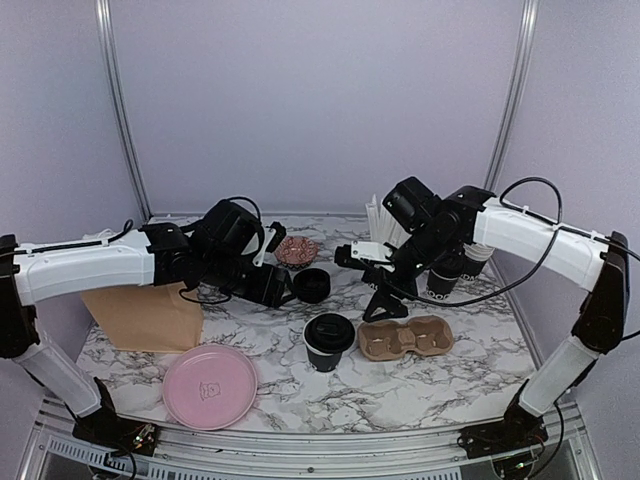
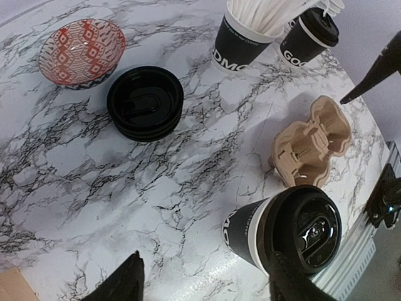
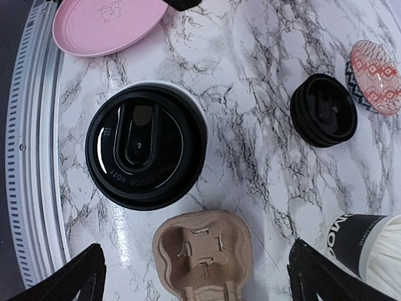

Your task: Pack the takeout coffee

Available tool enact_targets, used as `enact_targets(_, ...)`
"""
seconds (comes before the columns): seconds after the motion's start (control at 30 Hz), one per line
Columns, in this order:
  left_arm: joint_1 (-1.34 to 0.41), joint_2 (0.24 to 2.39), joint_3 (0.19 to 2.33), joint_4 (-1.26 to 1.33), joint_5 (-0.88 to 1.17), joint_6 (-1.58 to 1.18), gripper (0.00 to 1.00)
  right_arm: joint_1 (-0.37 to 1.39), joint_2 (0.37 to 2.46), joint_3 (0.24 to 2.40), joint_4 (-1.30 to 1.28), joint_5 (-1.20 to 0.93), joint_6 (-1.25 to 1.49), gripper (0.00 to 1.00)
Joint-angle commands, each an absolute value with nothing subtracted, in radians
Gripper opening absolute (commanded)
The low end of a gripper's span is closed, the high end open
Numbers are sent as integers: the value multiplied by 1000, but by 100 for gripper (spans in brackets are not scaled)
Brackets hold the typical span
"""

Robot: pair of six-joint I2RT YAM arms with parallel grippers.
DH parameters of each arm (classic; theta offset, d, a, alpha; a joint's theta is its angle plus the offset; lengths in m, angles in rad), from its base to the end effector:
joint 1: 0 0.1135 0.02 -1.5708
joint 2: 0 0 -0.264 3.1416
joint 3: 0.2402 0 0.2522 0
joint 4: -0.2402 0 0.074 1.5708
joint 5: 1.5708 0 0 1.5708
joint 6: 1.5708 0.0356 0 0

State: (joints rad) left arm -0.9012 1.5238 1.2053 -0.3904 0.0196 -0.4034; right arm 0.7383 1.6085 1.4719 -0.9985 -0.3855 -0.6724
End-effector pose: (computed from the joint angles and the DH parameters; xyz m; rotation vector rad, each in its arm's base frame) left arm 0.2119 -0.2688 0.2861 0.5968 2.3043 -0.6828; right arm 0.2321 0.2293 0.3064 -1.8190 1.9584 0.5404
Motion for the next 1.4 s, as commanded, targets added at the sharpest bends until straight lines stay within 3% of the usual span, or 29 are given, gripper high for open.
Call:
enact_targets(0.0,-903,1528,1206,-419,102,-483,79,748,1579,1356,-801,-459,-598,98)
enact_targets(0.63,-902,1527,1081,-278,294,-525,80,826,1676,1362,-755,-496,-585,89)
enact_targets(1.2,-902,1537,1047,-240,312,-525,73,873,1746,1435,-781,-459,-594,69)
enact_targets(1.37,-903,1535,1040,-238,301,-524,73,883,1735,1428,-798,-475,-610,67)
